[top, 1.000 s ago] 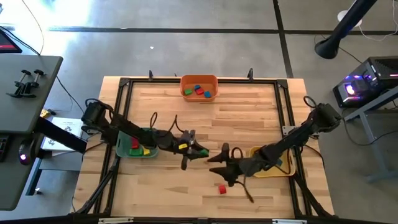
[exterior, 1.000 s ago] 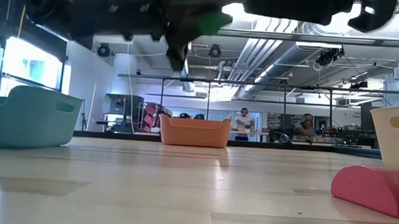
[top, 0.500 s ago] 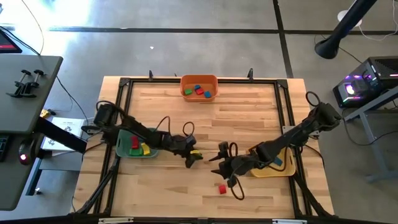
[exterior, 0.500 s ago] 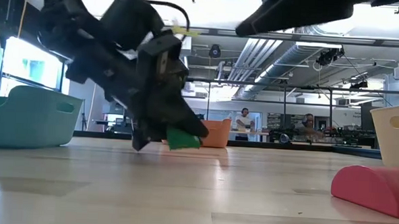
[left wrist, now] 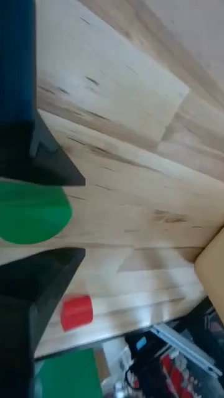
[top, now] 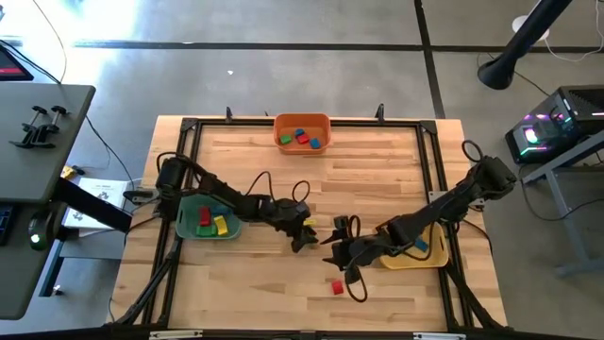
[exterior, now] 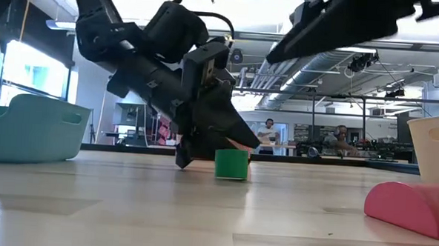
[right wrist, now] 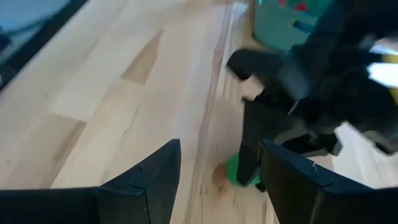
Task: Sort blocks by size
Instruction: Put the green half cylindrical block into the orange bin
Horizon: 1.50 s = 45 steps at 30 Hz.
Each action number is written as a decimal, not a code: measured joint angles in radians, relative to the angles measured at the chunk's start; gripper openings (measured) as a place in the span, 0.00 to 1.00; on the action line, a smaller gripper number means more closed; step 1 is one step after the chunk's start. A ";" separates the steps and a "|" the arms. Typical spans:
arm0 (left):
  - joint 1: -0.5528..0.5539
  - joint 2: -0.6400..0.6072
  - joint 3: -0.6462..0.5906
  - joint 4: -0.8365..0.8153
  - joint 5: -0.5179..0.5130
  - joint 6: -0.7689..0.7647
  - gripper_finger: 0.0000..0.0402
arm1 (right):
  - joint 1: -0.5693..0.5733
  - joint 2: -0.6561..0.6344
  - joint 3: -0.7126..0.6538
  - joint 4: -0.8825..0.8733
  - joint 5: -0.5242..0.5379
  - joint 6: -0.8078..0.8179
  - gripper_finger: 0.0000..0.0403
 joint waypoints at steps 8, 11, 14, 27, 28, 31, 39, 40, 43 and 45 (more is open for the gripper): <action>0.053 -0.055 0.000 -0.027 0.137 0.019 0.50 | -0.007 0.119 0.000 0.009 -0.001 -0.005 0.52; 0.064 -0.140 0.001 -0.098 0.125 0.070 0.50 | -0.018 0.159 0.000 0.040 0.000 -0.047 0.52; 0.063 -0.250 0.002 -0.239 0.040 0.132 0.50 | -0.050 0.197 0.000 0.105 -0.003 -0.030 0.52; -0.189 -0.586 0.002 -0.810 -0.671 0.127 0.50 | -0.216 0.292 0.000 0.204 -0.265 0.099 0.63; -0.213 -0.588 0.002 -0.832 -0.727 0.109 0.50 | -0.218 0.304 0.000 0.212 -0.266 0.103 0.62; -0.272 -0.577 0.001 -0.871 -0.870 0.052 0.50 | -0.218 0.338 0.000 0.241 -0.263 0.103 0.55; -0.375 -0.555 0.000 -0.913 -1.043 -0.071 0.50 | -0.241 0.351 0.031 0.272 -0.237 0.102 0.20; -0.384 -0.555 0.001 -0.927 -1.055 -0.082 0.50 | -0.254 0.341 0.044 0.254 -0.220 0.096 0.21; -0.399 -0.556 0.000 -0.969 -1.093 -0.090 0.50 | -0.307 0.293 0.092 0.172 -0.136 0.046 0.21; -0.399 -0.558 -0.005 -0.972 -1.131 -0.075 0.50 | -0.358 0.250 0.126 0.106 -0.076 0.022 0.21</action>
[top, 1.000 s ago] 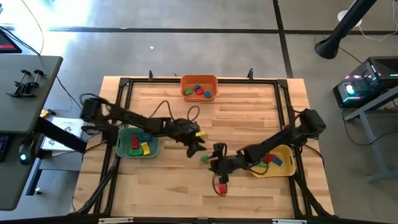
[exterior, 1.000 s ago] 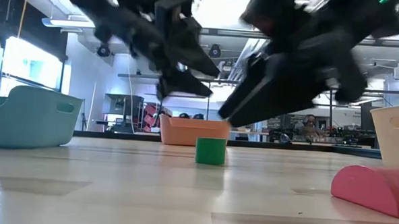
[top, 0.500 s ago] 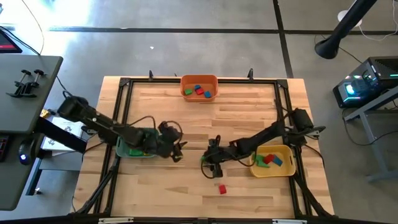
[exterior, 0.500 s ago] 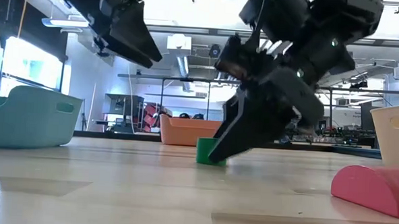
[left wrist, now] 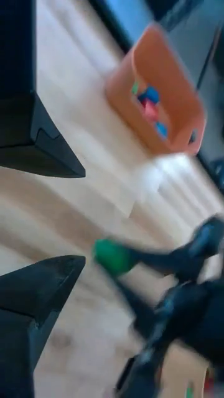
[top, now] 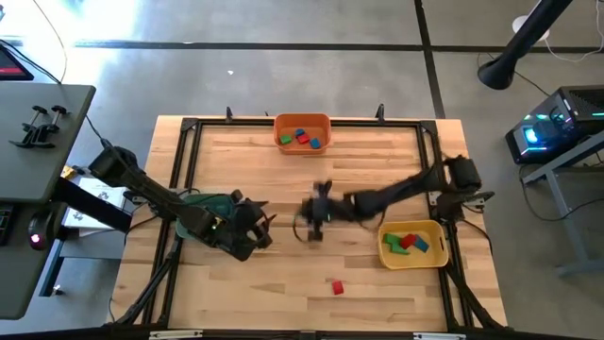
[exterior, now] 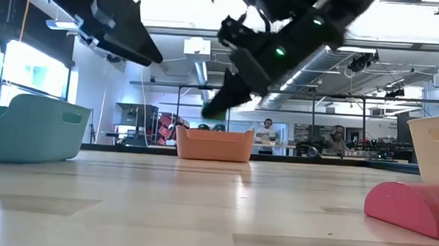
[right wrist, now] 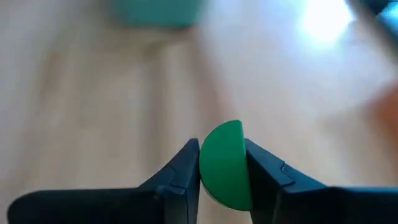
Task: Sort blocks by size
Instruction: Put the green half cylindrical block into the orange bin
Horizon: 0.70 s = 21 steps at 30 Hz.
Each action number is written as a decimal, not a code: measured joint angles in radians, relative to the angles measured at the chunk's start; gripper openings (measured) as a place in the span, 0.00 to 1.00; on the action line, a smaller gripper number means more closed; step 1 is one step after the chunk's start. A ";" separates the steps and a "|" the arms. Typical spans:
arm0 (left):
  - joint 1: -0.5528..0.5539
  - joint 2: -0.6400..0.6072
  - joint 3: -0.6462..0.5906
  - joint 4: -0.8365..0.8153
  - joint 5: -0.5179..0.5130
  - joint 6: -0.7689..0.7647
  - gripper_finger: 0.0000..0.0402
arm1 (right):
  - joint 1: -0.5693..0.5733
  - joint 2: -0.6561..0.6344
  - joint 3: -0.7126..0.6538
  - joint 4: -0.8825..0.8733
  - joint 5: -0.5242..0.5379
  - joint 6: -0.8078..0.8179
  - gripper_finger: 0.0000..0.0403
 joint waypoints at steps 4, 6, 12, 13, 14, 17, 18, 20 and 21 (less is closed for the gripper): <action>0.033 0.003 -0.036 0.022 -0.111 0.032 0.50 | -0.165 -0.062 0.063 -0.070 0.018 -0.048 0.21; 0.064 0.003 -0.065 0.040 -0.146 0.060 0.50 | -0.269 -0.066 0.090 -0.087 -0.026 -0.038 0.21; 0.184 0.003 -0.153 0.089 -0.230 0.127 0.50 | -0.557 0.034 0.168 -0.118 -0.211 0.003 0.21; 0.202 0.003 -0.162 0.097 -0.240 0.141 0.50 | -0.585 0.059 0.190 -0.145 -0.222 0.003 0.21; 0.218 0.003 -0.166 0.107 -0.248 0.150 0.50 | -0.606 0.083 0.216 -0.179 -0.233 0.010 0.21; 0.259 0.003 -0.167 0.134 -0.254 0.160 0.50 | -0.645 0.144 0.298 -0.315 -0.236 0.010 0.21; 0.269 0.003 -0.167 0.151 -0.254 0.161 0.50 | -0.653 0.160 0.323 -0.362 -0.233 -0.007 0.21; 0.284 0.003 -0.167 0.192 -0.256 0.175 0.50 | -0.660 0.175 0.363 -0.429 -0.212 -0.040 0.24; 0.290 0.003 -0.167 0.214 -0.255 0.194 0.50 | -0.661 0.176 0.375 -0.442 -0.199 -0.048 0.27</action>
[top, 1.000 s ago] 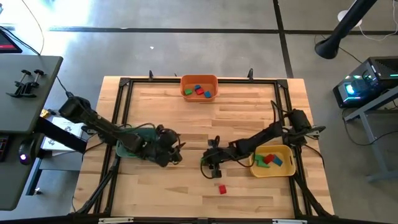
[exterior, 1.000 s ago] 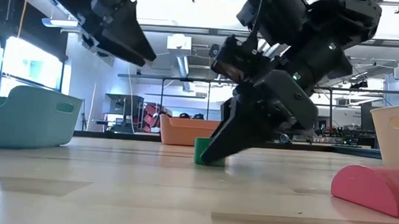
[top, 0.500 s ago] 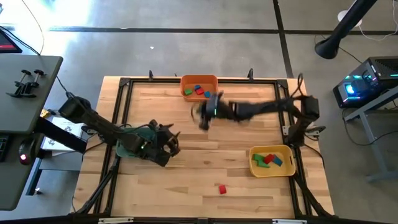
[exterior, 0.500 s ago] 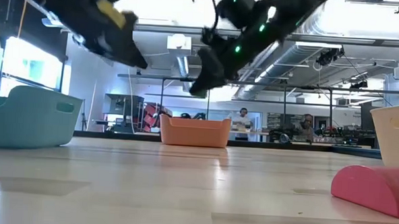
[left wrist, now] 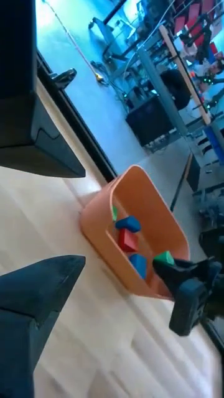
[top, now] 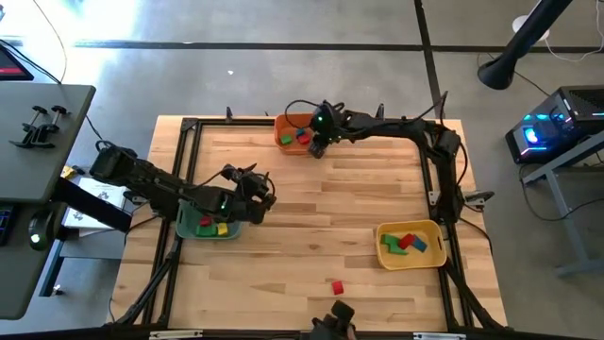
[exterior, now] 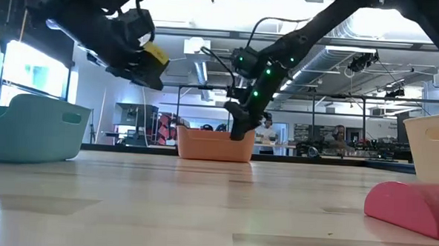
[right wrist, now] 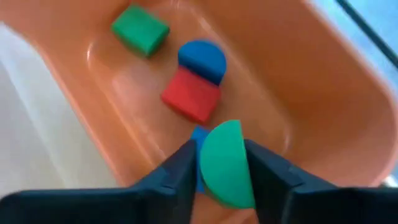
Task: Sort blocks by size
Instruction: Put the green half cylindrical block into the orange bin, then put the red half cylindrical block into the orange bin
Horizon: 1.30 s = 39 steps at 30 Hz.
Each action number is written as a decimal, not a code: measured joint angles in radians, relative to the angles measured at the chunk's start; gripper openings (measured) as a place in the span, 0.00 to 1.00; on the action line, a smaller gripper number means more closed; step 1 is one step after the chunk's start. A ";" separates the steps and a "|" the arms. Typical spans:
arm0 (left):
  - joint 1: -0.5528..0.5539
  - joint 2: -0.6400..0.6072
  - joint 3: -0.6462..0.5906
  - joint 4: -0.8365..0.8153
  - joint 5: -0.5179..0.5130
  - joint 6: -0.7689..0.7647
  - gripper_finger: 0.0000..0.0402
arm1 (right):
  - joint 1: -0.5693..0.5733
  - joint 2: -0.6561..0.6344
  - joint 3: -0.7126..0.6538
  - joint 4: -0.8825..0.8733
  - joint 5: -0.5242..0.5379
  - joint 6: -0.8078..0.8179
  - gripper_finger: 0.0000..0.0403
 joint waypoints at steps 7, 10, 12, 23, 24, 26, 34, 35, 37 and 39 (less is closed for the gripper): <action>0.003 0.000 0.000 0.081 0.036 0.054 0.50 | 0.000 -0.003 0.038 -0.005 0.016 -0.051 0.53; -0.027 0.000 0.000 0.099 0.078 0.011 0.50 | 0.016 -0.044 0.042 -0.024 0.020 -0.078 0.55; -0.063 0.000 0.000 0.123 0.086 -0.012 0.50 | 0.047 -0.100 0.042 -0.050 0.020 -0.097 0.55; -0.211 0.000 0.001 0.398 0.084 0.084 0.50 | 0.473 -0.539 -0.163 -0.327 -0.043 -0.127 0.53; -0.214 0.000 0.001 0.405 0.088 0.092 0.50 | 0.523 -0.576 -0.222 -0.321 -0.075 -0.110 0.53; -0.218 0.000 0.001 0.406 0.090 0.095 0.50 | 0.634 -0.642 -0.351 -0.274 -0.111 -0.058 0.53; -0.204 0.000 0.001 0.435 0.116 0.087 0.50 | 0.986 -0.676 -0.786 0.341 -0.124 0.090 0.53; -0.199 0.000 0.001 0.445 0.132 0.089 0.50 | 1.013 -0.654 -0.815 0.431 -0.138 0.071 0.53; -0.192 0.000 0.001 0.476 0.174 0.104 0.50 | 1.052 -0.598 -0.846 0.565 -0.157 0.042 0.53; -0.185 0.000 0.001 0.508 0.226 0.130 0.50 | 1.073 -0.538 -0.838 0.624 -0.157 0.008 0.53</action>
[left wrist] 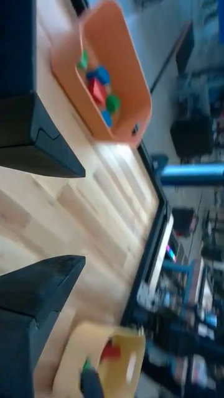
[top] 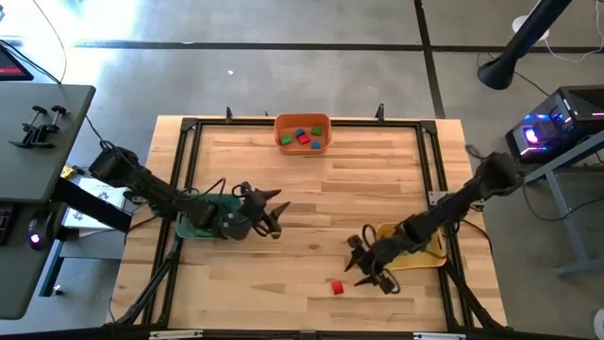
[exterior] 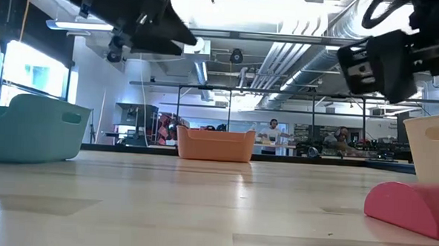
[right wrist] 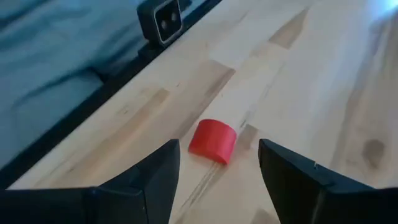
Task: Sort blocks by size
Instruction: Put the red half cylindrical block into the orange bin
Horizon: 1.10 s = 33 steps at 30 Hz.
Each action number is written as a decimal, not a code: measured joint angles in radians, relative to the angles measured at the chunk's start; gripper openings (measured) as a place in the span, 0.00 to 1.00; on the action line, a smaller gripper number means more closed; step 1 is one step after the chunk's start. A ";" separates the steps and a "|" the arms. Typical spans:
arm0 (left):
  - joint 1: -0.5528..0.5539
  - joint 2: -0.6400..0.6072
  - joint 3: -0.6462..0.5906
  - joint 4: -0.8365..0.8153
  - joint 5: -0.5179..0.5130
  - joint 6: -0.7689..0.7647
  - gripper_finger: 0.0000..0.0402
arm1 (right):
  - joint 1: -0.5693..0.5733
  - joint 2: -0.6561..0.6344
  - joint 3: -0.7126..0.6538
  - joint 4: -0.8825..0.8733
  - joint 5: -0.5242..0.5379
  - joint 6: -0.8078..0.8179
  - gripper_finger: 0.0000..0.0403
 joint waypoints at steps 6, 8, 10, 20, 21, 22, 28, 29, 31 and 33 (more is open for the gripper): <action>0.014 0.000 0.000 0.092 0.142 0.053 0.50 | -0.001 0.198 0.177 -0.067 0.000 -0.073 0.53; 0.014 0.000 0.000 0.098 0.164 0.054 0.50 | -0.001 0.253 0.246 -0.151 -0.010 -0.098 0.53; 0.014 0.000 0.000 0.097 0.178 0.061 0.50 | -0.002 0.306 0.309 -0.233 -0.007 -0.124 0.53; 0.017 0.019 0.000 0.092 0.172 0.105 0.50 | -0.106 0.410 0.438 -0.333 0.217 -0.235 0.53; 0.017 0.023 0.000 0.096 0.173 0.104 0.50 | -0.128 0.406 0.438 -0.332 0.230 -0.222 0.53; 0.017 0.027 0.000 0.097 0.174 0.100 0.50 | -0.152 0.399 0.438 -0.330 0.232 -0.200 0.53; 0.014 0.036 0.000 0.088 0.176 0.112 0.50 | -0.238 0.371 0.439 -0.350 0.219 0.112 0.53; 0.014 0.037 0.000 0.084 0.176 0.113 0.50 | -0.243 0.371 0.439 -0.349 0.219 0.160 0.53; 0.014 0.044 0.000 0.088 0.173 0.111 0.50 | -0.242 0.372 0.439 -0.342 0.219 0.196 0.53; 0.011 0.046 0.000 0.080 0.174 0.107 0.50 | -0.237 0.376 0.439 -0.351 0.226 0.137 0.53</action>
